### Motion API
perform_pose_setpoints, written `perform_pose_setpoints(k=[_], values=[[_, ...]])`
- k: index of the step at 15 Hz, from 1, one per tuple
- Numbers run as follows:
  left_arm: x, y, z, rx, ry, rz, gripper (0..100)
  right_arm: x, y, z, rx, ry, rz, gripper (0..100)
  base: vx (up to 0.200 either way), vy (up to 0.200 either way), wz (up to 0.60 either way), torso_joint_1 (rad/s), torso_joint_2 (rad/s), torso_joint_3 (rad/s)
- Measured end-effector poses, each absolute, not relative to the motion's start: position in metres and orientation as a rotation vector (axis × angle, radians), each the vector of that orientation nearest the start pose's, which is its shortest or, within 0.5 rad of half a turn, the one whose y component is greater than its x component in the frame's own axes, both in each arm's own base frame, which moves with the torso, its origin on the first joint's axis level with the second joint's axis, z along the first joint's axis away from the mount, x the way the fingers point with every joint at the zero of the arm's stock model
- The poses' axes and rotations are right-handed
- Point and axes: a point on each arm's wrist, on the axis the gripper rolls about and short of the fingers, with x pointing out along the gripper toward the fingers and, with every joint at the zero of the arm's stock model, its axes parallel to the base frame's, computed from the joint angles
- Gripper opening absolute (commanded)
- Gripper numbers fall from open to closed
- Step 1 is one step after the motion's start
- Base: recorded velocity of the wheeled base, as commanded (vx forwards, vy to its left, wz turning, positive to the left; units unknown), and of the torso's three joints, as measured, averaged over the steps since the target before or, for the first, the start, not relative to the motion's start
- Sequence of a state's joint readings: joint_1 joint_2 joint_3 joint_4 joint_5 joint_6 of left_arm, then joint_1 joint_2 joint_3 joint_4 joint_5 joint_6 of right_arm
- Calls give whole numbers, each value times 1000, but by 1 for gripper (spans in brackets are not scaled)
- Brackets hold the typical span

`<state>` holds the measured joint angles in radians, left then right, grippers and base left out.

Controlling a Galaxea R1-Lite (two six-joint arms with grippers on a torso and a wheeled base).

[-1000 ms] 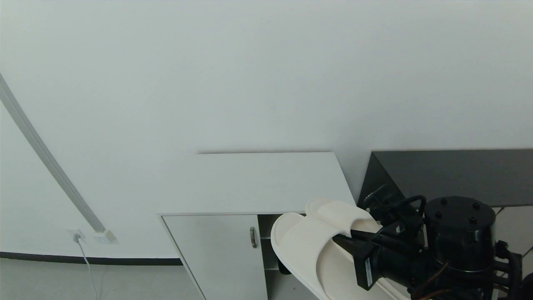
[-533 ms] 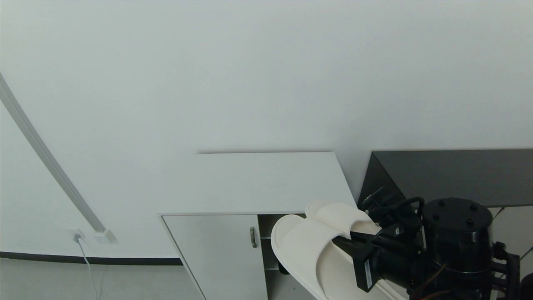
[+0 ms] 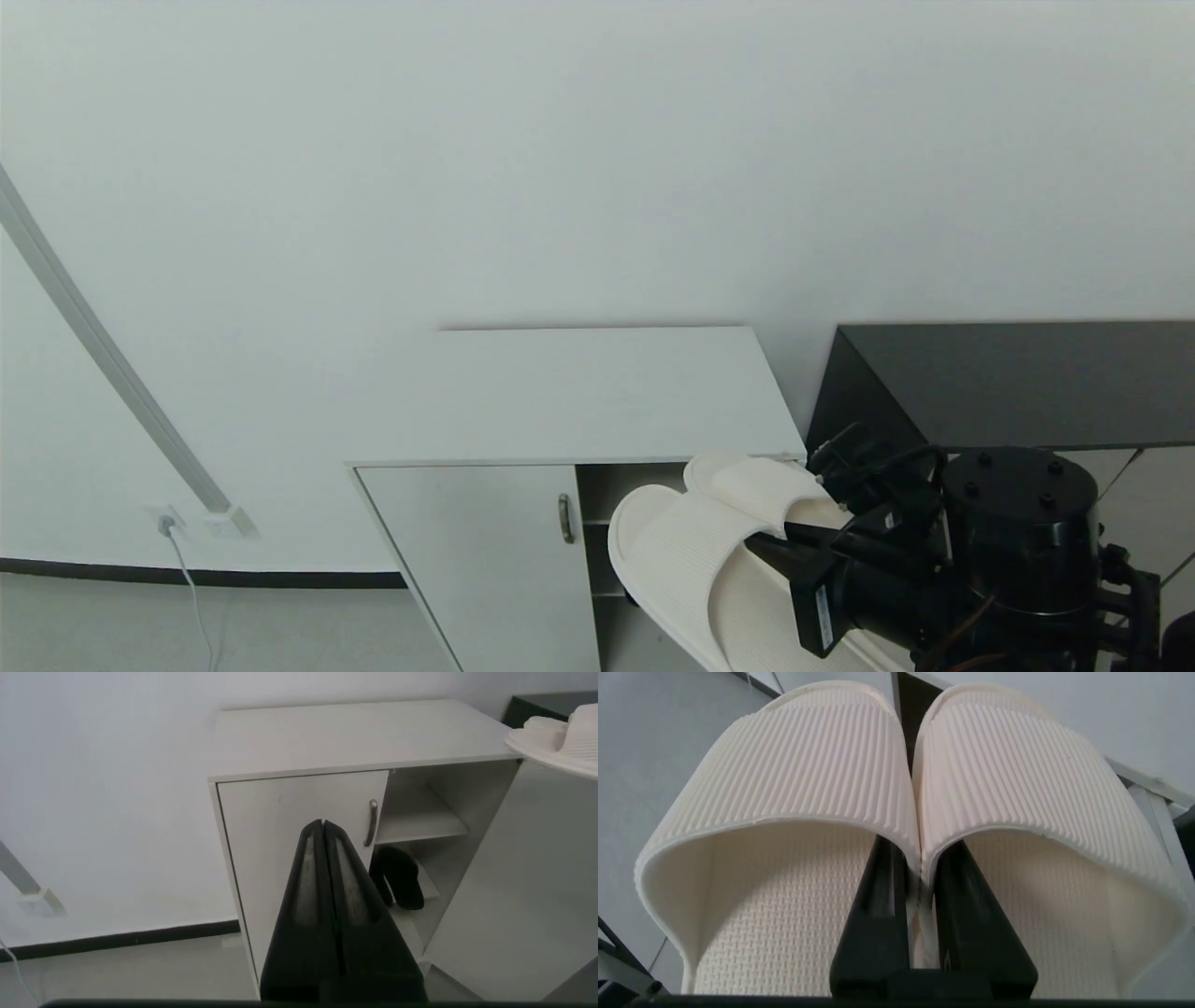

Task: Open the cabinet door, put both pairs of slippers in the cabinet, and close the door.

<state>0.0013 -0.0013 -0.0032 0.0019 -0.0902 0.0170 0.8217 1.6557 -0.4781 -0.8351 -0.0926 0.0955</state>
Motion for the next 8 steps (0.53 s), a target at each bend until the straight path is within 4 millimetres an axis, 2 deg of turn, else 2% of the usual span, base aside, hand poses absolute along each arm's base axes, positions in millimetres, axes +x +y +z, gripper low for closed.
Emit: perform_pose_setpoints(k=[8], values=[[-23, -2, 76, 17, -4, -89, 0, 177, 188, 131, -67, 353, 707, 0, 0, 0, 0, -152, 347, 191]])
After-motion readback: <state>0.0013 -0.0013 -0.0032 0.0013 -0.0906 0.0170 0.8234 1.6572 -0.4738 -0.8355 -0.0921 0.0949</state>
